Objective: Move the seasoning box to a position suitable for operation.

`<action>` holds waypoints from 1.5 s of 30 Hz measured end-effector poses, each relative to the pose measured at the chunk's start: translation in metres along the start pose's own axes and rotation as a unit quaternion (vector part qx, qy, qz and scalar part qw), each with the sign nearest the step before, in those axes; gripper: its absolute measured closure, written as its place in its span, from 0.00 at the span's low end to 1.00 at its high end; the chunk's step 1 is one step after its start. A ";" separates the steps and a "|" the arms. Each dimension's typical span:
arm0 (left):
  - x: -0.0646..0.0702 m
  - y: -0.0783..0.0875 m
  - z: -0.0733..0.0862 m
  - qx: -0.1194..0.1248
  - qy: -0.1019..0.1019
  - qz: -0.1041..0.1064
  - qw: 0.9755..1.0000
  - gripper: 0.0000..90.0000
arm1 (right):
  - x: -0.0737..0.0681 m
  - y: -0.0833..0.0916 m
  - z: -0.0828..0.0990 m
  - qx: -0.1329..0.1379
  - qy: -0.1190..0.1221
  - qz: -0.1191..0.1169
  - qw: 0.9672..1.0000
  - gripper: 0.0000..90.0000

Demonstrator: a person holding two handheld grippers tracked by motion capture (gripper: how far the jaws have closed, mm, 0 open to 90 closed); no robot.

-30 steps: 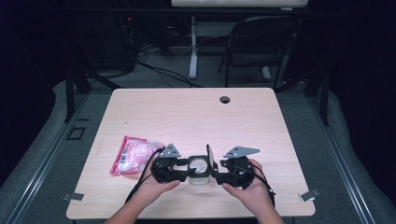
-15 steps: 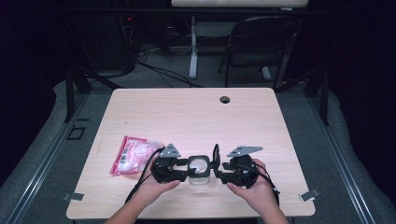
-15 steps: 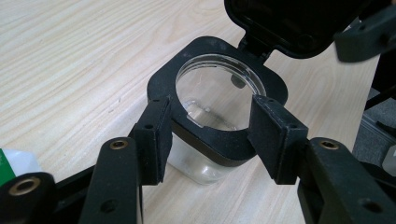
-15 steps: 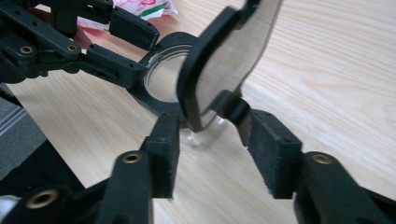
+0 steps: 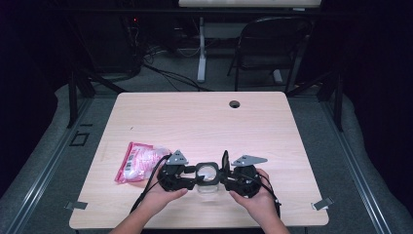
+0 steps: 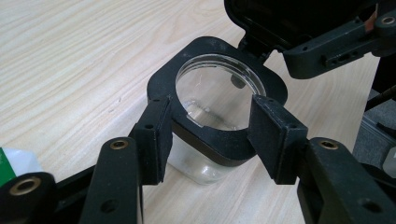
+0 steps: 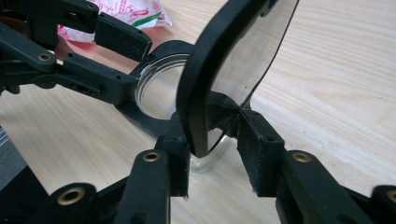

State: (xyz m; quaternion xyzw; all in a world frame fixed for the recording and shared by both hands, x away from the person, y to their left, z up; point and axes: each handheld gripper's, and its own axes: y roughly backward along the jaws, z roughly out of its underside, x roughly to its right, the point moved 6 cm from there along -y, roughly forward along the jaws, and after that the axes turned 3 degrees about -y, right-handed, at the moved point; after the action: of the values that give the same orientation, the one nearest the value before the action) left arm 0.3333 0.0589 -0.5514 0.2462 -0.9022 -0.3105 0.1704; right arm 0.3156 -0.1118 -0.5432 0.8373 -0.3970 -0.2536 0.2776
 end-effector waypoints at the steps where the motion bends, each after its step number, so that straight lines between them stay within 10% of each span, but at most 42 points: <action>1: 0.000 0.000 0.000 0.000 0.000 -0.001 1.000 0.55 | 0.000 0.000 0.000 0.000 0.003 0.002 1.000 0.74; 30: -0.004 0.016 0.015 0.018 0.019 -0.039 0.999 0.58 | 0.009 -0.027 -0.022 0.047 -0.008 -0.013 0.999 0.92; 38: -0.010 0.035 0.005 0.030 0.019 -0.054 0.998 0.54 | 0.009 -0.020 -0.016 0.028 -0.002 -0.029 0.999 0.73; 45: -0.043 0.071 0.014 0.070 0.033 -0.104 0.992 0.49 | 0.015 -0.012 -0.013 0.024 0.006 -0.023 0.999 0.62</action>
State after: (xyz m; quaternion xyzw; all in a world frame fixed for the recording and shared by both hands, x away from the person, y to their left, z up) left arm 0.3383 0.1378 -0.5231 0.3597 -0.8852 -0.2543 0.1495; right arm 0.3383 -0.1138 -0.5450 0.8542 -0.3818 -0.2450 0.2540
